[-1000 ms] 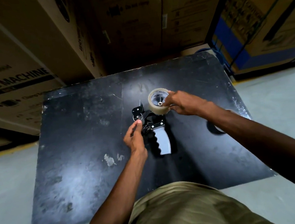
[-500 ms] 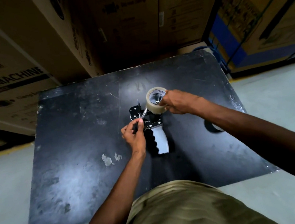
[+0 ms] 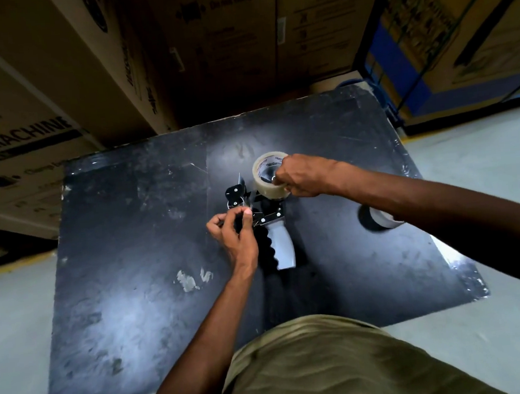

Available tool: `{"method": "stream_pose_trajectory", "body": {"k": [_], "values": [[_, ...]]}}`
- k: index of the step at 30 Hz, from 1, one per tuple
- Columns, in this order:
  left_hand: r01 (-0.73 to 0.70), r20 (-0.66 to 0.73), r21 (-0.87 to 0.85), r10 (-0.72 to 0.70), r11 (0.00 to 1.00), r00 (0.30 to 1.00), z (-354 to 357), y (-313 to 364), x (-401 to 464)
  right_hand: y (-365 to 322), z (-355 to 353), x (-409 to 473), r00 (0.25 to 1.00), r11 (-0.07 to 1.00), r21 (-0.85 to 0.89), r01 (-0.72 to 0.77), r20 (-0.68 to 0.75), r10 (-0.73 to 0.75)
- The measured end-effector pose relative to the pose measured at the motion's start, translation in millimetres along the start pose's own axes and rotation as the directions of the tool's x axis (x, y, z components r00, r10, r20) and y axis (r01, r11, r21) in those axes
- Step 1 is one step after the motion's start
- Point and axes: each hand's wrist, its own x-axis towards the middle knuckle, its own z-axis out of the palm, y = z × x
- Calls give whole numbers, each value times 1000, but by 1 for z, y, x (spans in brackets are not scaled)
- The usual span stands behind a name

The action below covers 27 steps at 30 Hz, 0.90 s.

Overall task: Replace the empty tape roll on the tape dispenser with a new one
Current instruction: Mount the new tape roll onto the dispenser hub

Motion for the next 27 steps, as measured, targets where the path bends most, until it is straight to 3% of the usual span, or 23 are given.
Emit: {"method": "stream_pose_trajectory", "body": {"k": [8, 16, 20, 27], "values": [[-110, -9, 56, 110, 992, 994, -6, -6, 8, 0, 22, -6, 994, 998, -63, 16, -102, -23], [-49, 48, 113, 44, 992, 998, -10, -5, 7, -6, 48, -11, 977, 999, 46, -7, -215, 16], [-31, 58, 100, 25, 995, 998, -16, -2, 8, -8, 43, -12, 980, 999, 45, -23, -199, 32], [-9, 122, 46, 4, 999, 993, -27, -6, 11, -6, 42, -12, 969, 955, 294, -36, -222, 105]]}}
